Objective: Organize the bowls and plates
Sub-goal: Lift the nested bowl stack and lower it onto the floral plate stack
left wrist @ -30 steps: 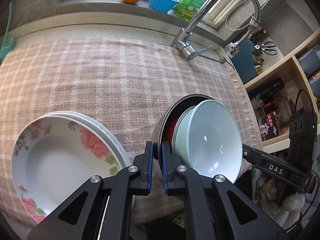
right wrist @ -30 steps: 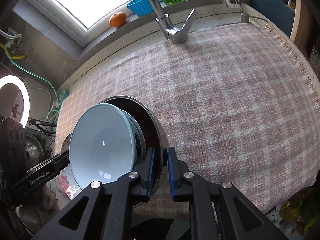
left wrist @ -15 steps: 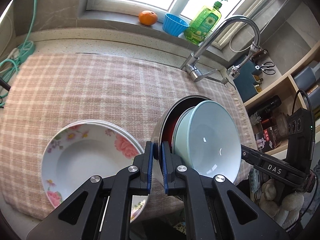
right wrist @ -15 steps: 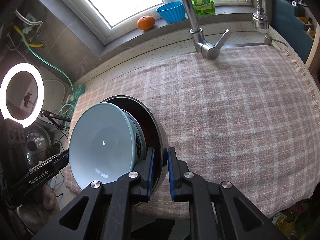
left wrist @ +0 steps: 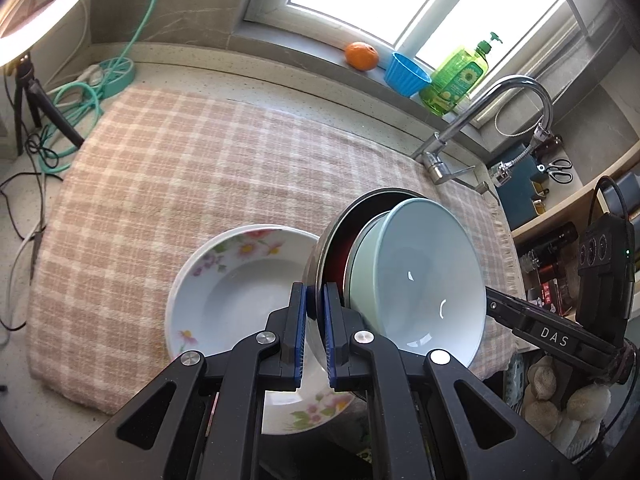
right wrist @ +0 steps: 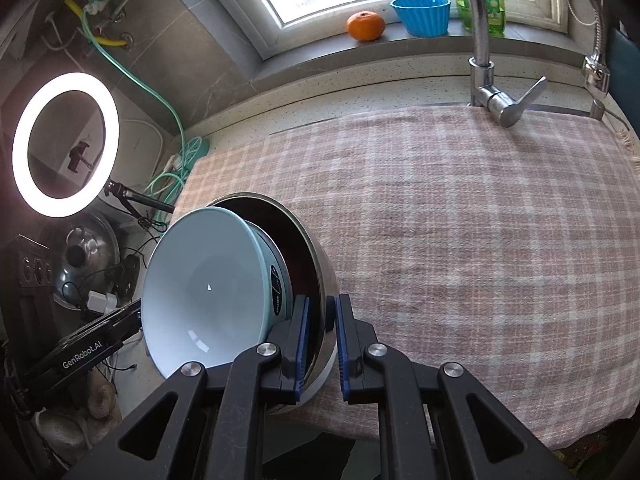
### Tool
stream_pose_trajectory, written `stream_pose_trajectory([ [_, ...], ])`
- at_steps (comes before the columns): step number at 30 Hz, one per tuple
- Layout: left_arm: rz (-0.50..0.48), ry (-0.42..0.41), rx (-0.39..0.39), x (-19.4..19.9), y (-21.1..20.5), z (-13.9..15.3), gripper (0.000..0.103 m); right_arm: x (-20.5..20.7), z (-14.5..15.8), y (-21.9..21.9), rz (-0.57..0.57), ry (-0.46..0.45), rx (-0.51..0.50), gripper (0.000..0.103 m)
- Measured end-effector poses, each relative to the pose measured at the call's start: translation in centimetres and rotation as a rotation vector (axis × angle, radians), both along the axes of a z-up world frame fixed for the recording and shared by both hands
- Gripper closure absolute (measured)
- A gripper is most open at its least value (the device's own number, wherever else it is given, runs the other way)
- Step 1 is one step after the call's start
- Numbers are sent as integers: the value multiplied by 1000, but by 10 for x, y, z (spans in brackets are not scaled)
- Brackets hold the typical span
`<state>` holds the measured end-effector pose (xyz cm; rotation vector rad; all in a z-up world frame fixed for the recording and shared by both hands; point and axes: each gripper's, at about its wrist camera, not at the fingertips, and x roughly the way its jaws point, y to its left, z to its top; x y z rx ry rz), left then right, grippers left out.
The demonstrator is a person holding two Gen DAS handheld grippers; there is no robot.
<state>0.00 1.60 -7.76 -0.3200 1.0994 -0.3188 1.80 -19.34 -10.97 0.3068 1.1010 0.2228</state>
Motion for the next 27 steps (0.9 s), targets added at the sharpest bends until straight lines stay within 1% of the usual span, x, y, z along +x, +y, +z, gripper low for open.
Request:
stream_pose_trajectory([
  [7, 46, 25, -2, -8, 28, -11, 97, 2, -13, 31, 47, 31, -1, 91],
  [14, 73, 50, 1, -13, 44, -20, 97, 3, -22, 52, 75, 50, -8, 91],
  [20, 79, 74, -3, -15, 54, -29, 97, 2, -32, 60, 83, 72, -8, 91],
  [27, 66, 89, 4, -14, 54, -37, 97, 4, -38, 62, 70, 81, -12, 91],
])
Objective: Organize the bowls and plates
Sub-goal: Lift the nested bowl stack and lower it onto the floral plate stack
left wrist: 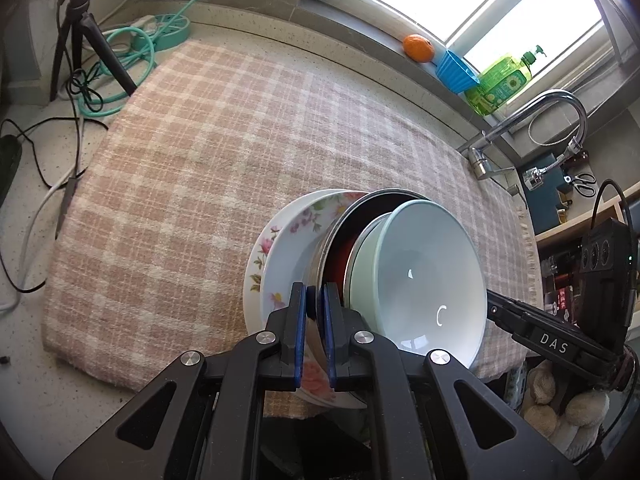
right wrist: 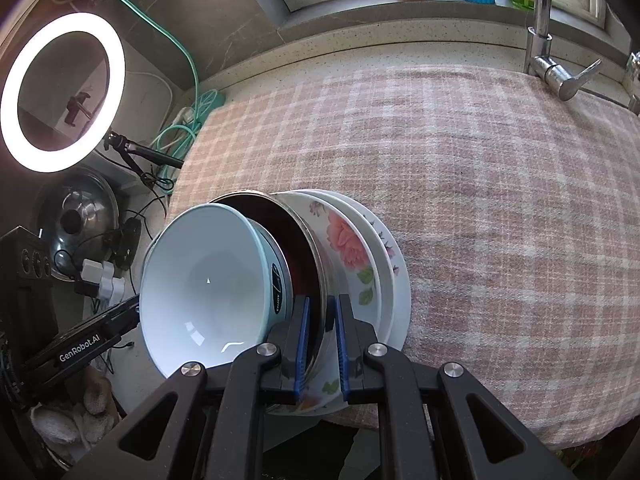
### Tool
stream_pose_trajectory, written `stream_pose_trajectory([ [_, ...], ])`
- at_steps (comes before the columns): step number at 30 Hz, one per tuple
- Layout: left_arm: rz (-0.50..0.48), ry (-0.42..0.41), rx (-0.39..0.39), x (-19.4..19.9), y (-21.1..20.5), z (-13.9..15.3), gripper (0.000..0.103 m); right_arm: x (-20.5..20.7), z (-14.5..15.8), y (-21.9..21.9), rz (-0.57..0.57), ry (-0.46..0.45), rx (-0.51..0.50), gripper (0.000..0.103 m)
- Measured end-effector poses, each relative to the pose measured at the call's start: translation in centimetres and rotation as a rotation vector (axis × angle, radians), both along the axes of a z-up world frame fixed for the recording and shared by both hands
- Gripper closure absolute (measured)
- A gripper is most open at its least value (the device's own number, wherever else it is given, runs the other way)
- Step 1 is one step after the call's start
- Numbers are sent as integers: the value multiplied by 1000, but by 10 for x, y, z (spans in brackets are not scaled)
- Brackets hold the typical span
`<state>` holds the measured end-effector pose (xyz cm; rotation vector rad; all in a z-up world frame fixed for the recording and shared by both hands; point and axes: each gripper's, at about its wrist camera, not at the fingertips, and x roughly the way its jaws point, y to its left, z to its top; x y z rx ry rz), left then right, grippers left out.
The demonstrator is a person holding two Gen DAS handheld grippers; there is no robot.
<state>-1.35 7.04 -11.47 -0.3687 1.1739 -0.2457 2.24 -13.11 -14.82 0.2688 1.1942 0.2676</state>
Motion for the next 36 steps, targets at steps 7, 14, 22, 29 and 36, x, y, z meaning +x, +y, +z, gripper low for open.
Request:
stream_pose_trajectory([
  [7, -9, -3, 10, 0, 1, -2, 97, 0, -1, 2, -3, -2, -1, 91],
  [14, -33, -3, 10, 1, 3, -3, 97, -2, -3, 3, -18, -5, 4, 92],
  [22, -60, -3, 17, 4, 5, -4, 91, -2, 1, 10, -23, -32, -49, 90],
  [29, -38, -23, 84, 0, 8, 1, 89, -11, 10, 2, 7, -69, -31, 86],
  [36, -16, -63, 98, -3, 7, 5, 89, -19, 14, -8, -22, -93, -28, 85],
])
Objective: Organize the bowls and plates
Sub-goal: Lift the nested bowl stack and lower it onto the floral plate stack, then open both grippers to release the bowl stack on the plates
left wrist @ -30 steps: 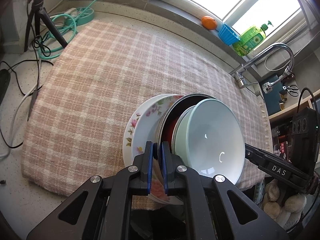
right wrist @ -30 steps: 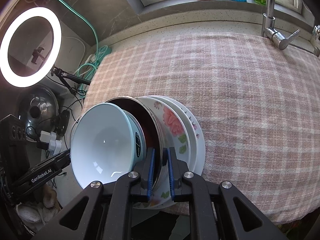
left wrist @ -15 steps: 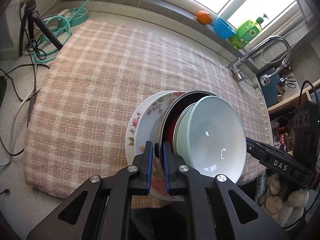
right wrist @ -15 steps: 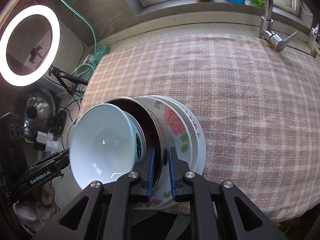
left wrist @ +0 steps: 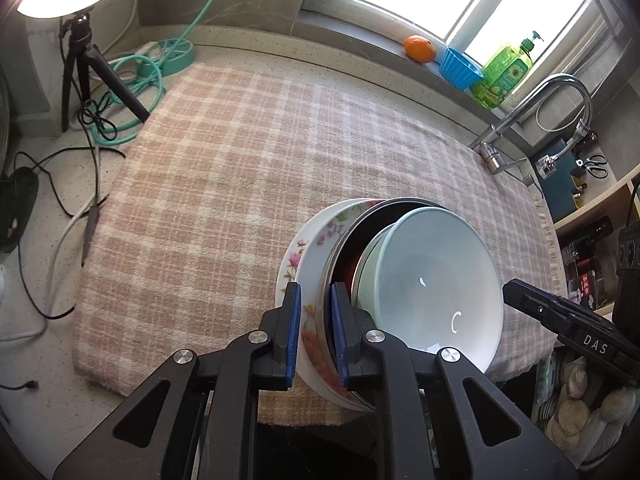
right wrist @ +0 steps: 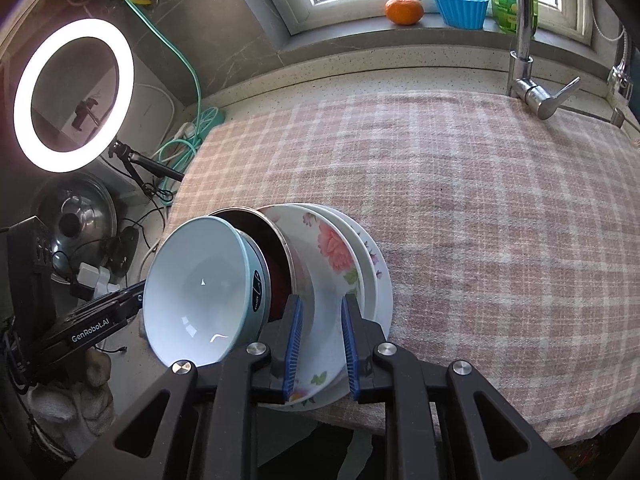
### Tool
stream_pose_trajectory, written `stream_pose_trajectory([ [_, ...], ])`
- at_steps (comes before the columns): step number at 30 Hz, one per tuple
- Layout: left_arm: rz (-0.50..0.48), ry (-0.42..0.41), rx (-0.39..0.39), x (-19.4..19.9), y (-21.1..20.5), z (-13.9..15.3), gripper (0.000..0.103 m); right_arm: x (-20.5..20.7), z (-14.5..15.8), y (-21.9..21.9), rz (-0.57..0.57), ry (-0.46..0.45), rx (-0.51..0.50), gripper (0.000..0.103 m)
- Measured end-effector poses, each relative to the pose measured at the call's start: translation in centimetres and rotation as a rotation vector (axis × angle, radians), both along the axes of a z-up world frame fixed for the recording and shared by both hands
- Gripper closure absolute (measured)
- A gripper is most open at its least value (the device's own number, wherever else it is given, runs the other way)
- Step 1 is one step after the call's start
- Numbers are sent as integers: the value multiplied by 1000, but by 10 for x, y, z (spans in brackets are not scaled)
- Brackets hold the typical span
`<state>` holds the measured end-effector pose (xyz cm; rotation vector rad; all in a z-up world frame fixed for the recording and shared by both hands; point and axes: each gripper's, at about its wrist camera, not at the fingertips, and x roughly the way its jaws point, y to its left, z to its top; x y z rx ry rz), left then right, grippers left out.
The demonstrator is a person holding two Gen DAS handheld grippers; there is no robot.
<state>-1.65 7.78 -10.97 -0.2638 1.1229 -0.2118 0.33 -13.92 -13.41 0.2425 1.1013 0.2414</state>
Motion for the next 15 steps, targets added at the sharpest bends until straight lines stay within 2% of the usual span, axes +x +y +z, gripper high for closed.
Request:
stream_pose_trajectory([
  [5, 24, -28, -3, -4, 5, 11, 89, -9, 9, 1, 1, -32, 1, 85],
  [11, 37, -82, 43, -14, 5, 25, 88, -16, 16, 6, 1, -67, -17, 84],
  [15, 27, -119, 64, -23, 0, 36, 81, -21, 21, 7, 6, -88, -19, 81],
])
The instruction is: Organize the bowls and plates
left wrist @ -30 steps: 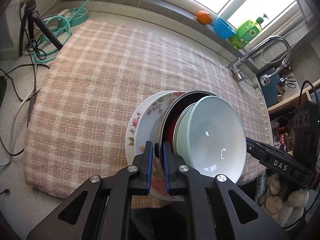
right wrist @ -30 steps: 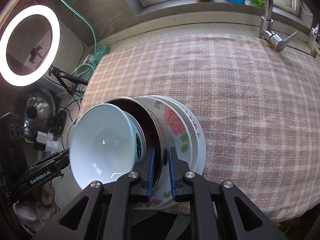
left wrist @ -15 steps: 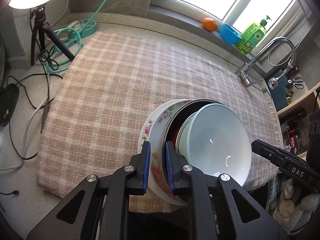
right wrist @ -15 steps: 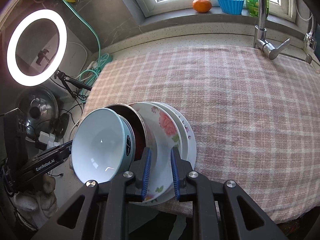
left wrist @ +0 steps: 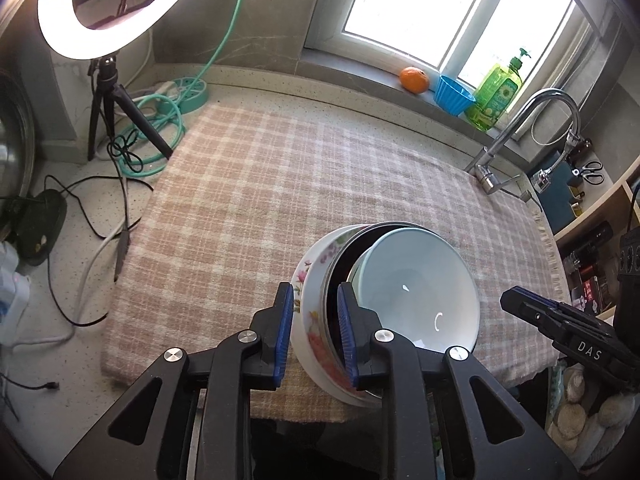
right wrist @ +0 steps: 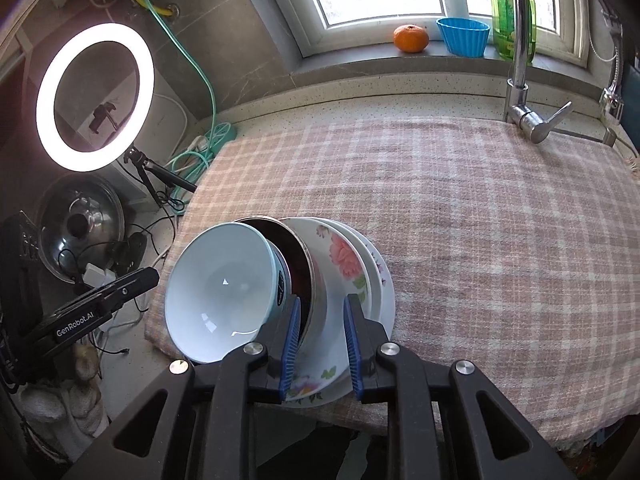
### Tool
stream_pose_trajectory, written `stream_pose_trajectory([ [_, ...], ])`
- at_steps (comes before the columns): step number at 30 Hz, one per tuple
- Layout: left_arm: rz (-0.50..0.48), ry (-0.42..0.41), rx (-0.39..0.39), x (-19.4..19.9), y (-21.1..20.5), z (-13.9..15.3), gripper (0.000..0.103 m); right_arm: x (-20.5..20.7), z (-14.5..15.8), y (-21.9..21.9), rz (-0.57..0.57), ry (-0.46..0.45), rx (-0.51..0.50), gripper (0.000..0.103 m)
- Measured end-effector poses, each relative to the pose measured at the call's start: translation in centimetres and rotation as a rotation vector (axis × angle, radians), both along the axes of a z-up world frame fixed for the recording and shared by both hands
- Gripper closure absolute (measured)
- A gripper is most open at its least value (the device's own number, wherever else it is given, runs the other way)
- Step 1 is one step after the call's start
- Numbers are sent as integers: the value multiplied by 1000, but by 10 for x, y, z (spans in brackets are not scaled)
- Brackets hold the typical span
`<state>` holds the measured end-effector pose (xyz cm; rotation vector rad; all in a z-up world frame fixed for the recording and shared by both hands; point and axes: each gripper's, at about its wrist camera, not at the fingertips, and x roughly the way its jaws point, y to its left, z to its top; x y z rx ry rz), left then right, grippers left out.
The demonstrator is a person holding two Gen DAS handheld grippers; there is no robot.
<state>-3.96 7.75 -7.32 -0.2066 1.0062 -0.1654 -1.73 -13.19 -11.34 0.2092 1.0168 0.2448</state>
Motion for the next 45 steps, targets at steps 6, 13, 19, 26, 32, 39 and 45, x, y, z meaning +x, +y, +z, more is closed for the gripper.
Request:
stream_pose_trajectory([
  [6, -33, -45, 26, -13, -16, 13, 80, -12, 9, 2, 10, -36, -19, 80],
  [13, -48, -73, 41, -28, -30, 21, 63, -30, 19, 1, 1, -94, -60, 69],
  [19, -38, -96, 68, -42, -36, 28, 51, -45, 26, -1, -10, -134, -78, 54],
  [26, -32, -103, 82, -49, -41, 31, 49, -57, 34, -6, -31, -190, -88, 35],
  [32, -34, -109, 83, -54, -45, 34, 49, -61, 35, -11, -44, -190, -76, 35],
  [39, -27, -111, 85, -56, -46, 35, 49, -63, 34, -15, -50, -187, -73, 34],
  [45, -30, -108, 81, -55, -45, 35, 49, -63, 33, -14, -51, -182, -72, 34],
])
